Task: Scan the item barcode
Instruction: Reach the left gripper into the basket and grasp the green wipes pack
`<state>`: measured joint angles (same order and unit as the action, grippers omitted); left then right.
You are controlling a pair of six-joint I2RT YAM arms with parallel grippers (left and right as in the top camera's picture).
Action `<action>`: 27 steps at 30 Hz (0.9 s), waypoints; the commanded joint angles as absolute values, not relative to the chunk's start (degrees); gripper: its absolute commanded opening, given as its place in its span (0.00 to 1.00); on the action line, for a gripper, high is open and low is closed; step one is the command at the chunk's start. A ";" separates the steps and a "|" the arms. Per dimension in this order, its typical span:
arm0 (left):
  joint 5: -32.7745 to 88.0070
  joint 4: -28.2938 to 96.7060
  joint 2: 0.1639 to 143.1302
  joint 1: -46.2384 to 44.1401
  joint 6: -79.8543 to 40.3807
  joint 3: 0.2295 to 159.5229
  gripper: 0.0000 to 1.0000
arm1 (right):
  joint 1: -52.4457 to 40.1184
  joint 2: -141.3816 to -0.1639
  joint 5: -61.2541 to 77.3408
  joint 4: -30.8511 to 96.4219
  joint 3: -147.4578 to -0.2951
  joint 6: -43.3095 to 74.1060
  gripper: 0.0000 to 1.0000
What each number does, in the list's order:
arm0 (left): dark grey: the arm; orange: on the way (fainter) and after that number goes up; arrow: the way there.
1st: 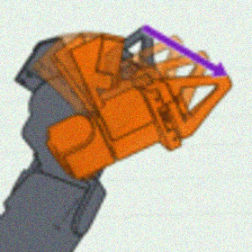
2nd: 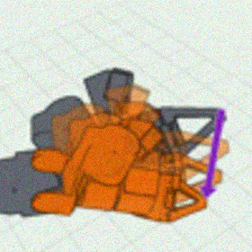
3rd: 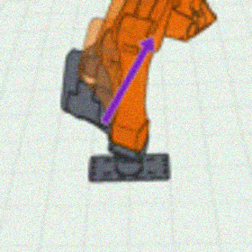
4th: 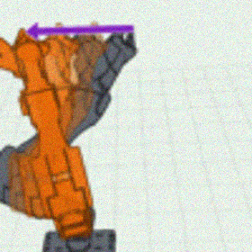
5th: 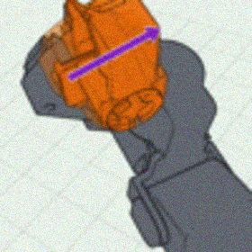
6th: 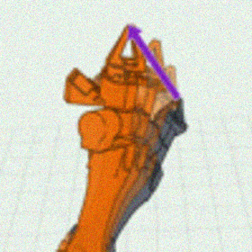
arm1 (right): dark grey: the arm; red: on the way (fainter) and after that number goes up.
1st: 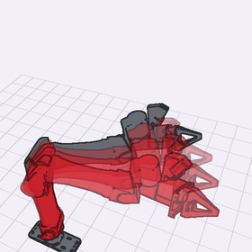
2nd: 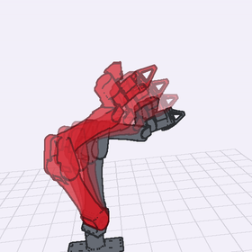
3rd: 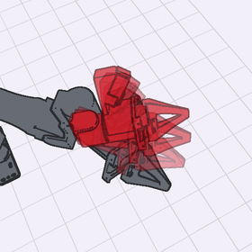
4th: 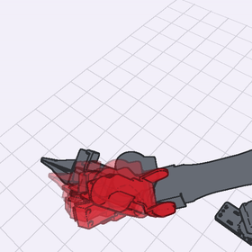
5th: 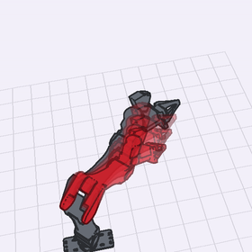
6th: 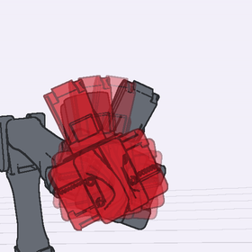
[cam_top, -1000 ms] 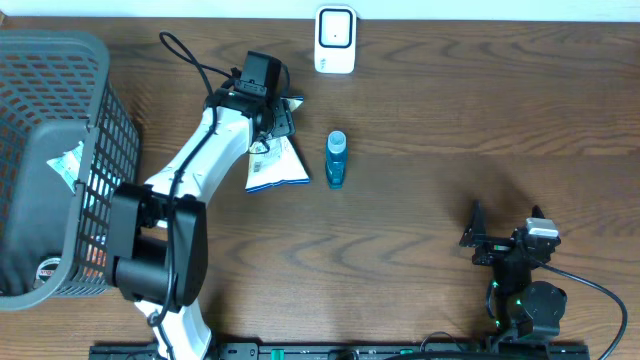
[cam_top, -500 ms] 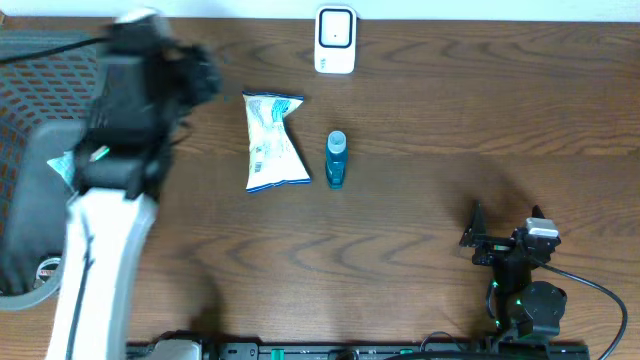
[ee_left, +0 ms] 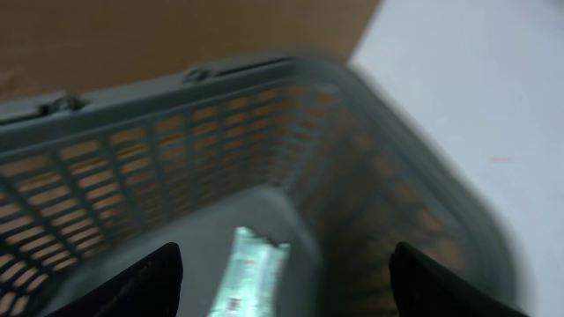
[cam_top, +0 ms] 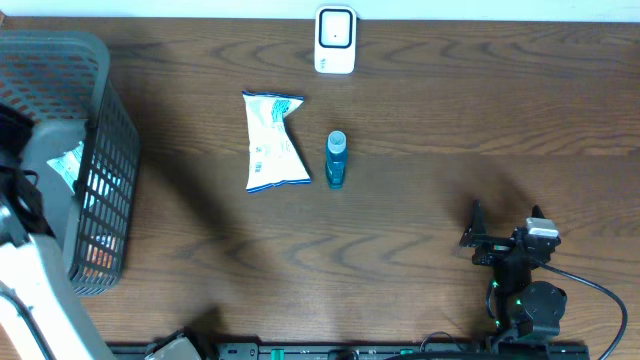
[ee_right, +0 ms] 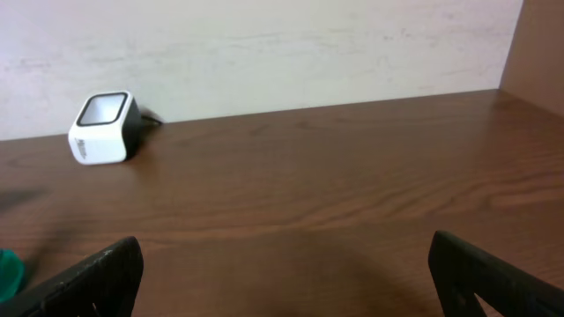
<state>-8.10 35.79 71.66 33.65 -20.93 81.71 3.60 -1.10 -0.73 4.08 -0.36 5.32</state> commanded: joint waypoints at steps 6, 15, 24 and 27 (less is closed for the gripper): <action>-6.63 36.07 86.15 36.75 -20.38 81.93 0.74 | 3.33 -1.04 -0.25 4.40 -0.32 4.64 0.99; 5.43 37.26 97.45 41.47 -21.87 81.93 0.74 | 3.33 -1.04 -0.27 4.40 -0.32 4.64 0.99; 11.70 38.22 106.76 42.78 -14.59 81.91 0.73 | 3.33 -1.04 -0.25 4.40 -0.32 4.62 0.99; 16.08 37.87 109.34 42.78 -14.57 81.91 0.73 | 3.33 -1.04 -0.27 4.40 -0.32 4.64 0.99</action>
<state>10.09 37.89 107.37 42.92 -16.86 81.69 3.60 -1.10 -0.73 4.08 -0.36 5.32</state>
